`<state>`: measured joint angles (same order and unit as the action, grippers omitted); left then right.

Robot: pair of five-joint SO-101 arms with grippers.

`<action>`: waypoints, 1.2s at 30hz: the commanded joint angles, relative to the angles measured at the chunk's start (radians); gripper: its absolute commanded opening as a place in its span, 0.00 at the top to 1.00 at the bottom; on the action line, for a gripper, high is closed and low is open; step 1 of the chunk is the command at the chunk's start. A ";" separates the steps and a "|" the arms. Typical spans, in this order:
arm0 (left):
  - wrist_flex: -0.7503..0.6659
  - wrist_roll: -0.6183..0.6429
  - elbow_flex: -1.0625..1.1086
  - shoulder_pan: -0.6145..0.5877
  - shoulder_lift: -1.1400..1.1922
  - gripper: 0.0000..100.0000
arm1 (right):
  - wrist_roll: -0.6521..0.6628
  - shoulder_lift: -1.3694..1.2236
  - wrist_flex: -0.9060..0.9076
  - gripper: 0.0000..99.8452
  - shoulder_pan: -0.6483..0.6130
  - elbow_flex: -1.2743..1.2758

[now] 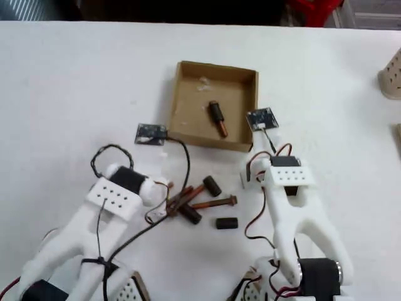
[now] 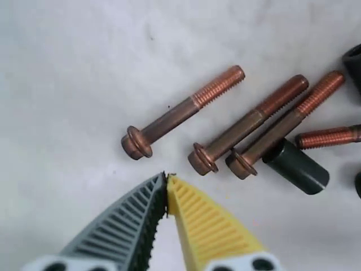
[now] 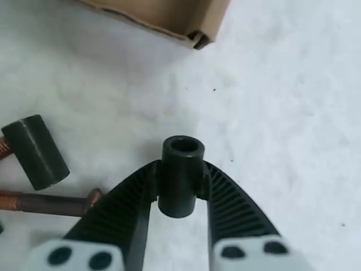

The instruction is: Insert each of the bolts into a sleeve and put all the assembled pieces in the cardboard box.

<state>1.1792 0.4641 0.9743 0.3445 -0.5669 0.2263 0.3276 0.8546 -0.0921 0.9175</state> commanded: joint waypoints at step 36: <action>-0.350 0.011 -0.089 -0.251 0.404 0.98 | 0.014 0.007 -0.010 0.98 0.001 -0.008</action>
<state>0.9659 0.4687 0.9390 0.1603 -0.1649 0.2263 0.3276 0.8546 -0.0921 0.9175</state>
